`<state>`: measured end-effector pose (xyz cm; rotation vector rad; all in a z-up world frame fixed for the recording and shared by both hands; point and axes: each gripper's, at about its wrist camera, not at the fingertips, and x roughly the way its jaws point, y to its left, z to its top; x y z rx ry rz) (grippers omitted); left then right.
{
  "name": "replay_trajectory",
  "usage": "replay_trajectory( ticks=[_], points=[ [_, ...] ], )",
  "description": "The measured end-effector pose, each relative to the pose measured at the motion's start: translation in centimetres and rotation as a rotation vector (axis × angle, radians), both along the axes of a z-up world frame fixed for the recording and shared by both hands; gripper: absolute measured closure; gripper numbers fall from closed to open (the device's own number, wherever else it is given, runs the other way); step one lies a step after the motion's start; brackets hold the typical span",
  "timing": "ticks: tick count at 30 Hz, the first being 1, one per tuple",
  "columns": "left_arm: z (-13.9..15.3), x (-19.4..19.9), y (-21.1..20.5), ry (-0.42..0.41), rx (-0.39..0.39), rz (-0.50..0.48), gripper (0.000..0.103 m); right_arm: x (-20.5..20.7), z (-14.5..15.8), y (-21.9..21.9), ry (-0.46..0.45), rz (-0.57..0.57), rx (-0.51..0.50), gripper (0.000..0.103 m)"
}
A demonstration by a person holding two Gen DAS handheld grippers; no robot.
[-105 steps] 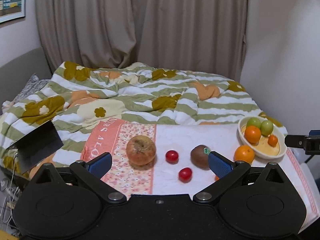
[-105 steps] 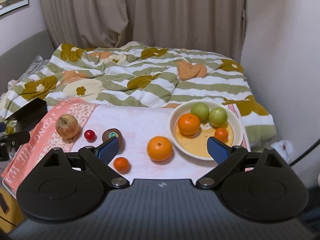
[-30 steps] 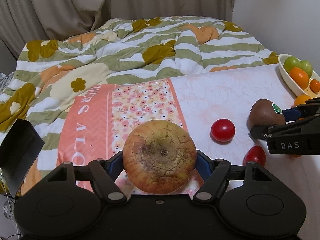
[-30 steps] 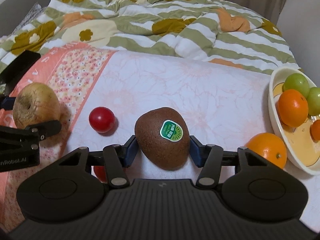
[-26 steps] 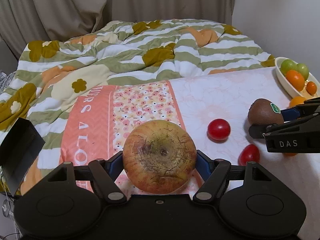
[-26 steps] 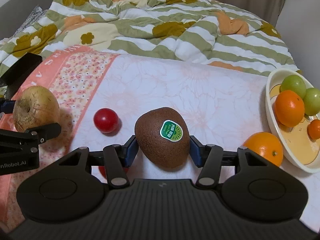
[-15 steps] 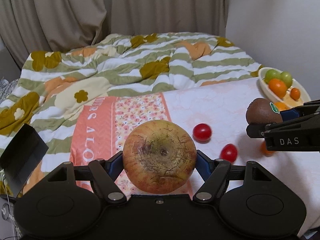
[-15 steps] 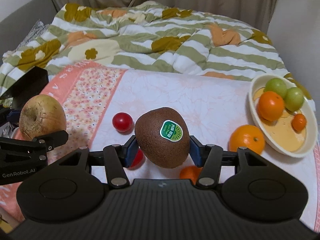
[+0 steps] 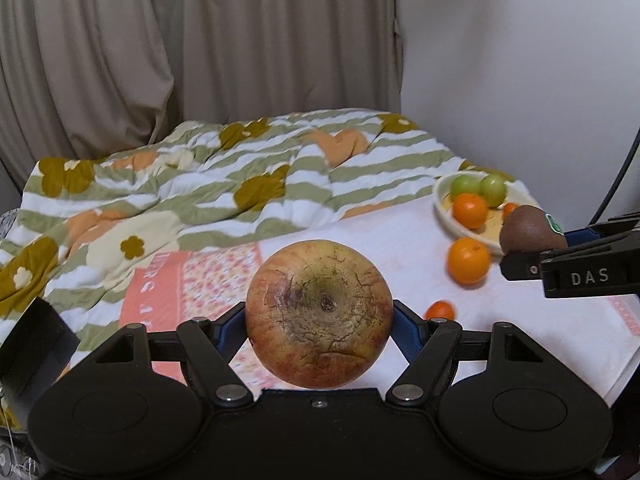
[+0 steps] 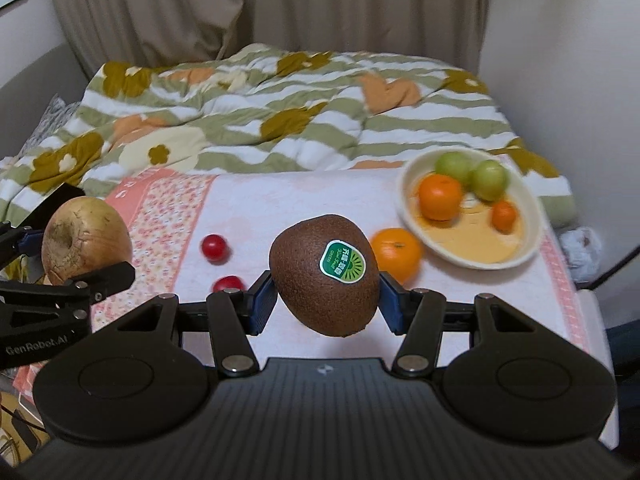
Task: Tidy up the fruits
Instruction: 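Carry the apple and kiwi with both tools over the white bowl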
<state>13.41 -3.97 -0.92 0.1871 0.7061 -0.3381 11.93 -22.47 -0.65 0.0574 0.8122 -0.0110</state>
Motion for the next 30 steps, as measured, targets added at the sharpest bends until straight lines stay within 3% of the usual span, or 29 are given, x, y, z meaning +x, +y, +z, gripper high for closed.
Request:
replay_trajectory(
  ticks=[13,21,30],
  points=[
    [1.5,-0.2,-10.7,-0.011,-0.054,0.058,0.026,-1.2,1.1,-12.9,-0.019,0.03,-0.007,0.034],
    [0.0,1.6,-17.7,0.007,-0.078,0.086,0.026,1.6,-0.2,-19.4,-0.008,0.095,-0.028,0.034],
    [-2.9,5.4,-23.6,0.055,-0.063,0.045,0.026,4.7,-2.3,-23.5,0.017,0.087,-0.008,0.034]
  ],
)
